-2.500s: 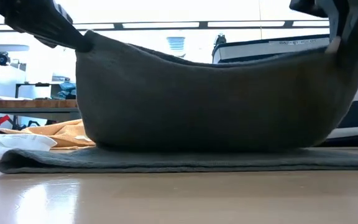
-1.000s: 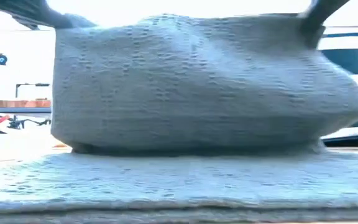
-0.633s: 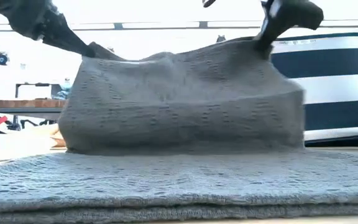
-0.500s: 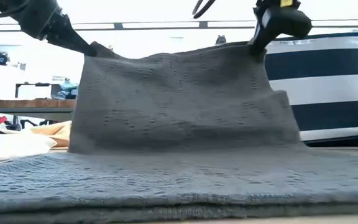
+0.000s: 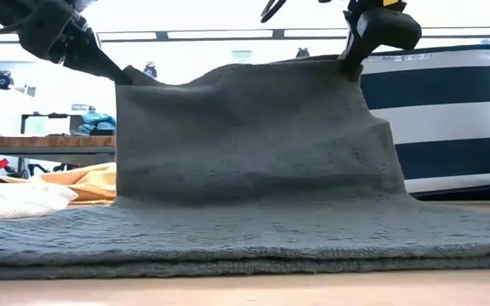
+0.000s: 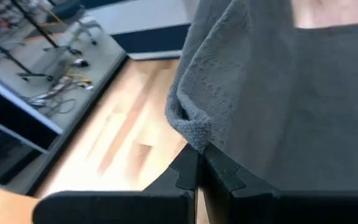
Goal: Fold kitchen towel into neat rectangle
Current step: Fold the gray towel
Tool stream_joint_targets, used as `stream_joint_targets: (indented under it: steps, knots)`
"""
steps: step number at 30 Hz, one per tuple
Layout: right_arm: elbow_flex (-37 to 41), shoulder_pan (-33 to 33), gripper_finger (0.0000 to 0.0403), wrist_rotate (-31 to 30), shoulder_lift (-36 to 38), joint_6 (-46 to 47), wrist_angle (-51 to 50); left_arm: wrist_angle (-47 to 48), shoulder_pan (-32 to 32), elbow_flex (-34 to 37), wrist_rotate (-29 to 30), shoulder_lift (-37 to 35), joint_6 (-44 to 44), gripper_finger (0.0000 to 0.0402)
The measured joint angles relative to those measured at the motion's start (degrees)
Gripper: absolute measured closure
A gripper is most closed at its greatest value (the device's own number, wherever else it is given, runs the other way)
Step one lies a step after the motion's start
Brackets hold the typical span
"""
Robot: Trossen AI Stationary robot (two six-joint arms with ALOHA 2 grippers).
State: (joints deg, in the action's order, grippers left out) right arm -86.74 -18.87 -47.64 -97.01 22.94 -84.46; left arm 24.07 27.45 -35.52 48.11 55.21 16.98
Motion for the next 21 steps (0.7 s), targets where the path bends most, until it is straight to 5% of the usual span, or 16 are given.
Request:
stream_joint_targets:
  steps: [21]
  knots:
    - [6.32,-11.9,0.0394,10.6,1.33,10.79,4.86,-8.91,10.58,-0.82,-15.51,4.8,6.24,0.0401]
